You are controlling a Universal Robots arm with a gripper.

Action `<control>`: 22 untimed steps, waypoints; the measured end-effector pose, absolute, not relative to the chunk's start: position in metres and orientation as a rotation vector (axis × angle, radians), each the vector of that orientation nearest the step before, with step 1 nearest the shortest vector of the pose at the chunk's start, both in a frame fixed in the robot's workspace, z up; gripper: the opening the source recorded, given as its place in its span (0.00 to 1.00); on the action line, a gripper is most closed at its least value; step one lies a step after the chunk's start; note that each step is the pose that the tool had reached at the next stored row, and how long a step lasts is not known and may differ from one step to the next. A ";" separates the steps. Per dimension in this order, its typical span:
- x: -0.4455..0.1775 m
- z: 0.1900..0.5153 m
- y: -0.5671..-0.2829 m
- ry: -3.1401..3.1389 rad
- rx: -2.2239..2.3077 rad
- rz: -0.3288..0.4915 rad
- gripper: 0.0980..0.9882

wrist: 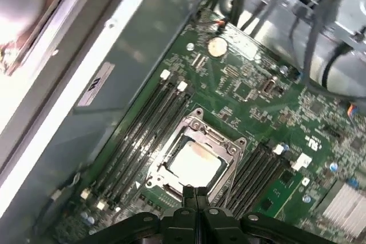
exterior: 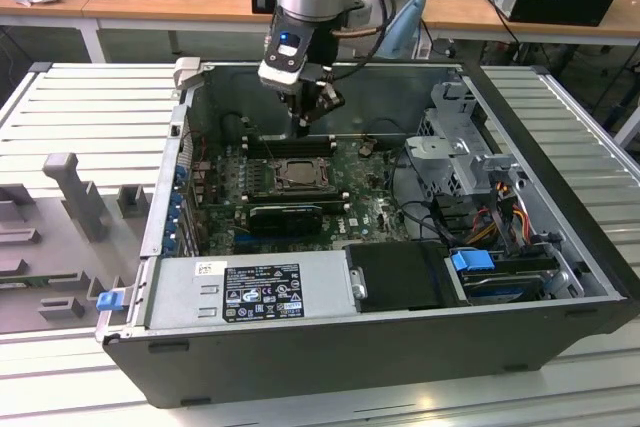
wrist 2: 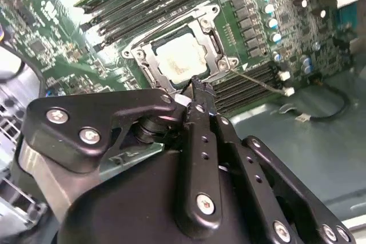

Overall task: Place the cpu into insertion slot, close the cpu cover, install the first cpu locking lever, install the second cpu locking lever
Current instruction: 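Install the first cpu locking lever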

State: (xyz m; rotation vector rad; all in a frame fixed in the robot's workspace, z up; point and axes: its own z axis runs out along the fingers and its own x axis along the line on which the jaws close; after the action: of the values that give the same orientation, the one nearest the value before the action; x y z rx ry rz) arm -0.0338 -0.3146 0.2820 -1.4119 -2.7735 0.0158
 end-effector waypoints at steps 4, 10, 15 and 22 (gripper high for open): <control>-0.034 0.282 -0.315 -2.867 -1.212 0.019 0.01; -0.041 0.281 -0.315 -2.972 -0.966 0.017 0.01; -0.041 0.279 -0.315 -3.017 -0.825 0.012 0.01; -0.041 0.277 -0.315 -3.085 -0.521 0.014 0.01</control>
State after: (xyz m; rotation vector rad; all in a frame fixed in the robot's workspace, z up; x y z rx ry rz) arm -0.0413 -0.3146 0.2766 -0.5211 -3.0851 0.0143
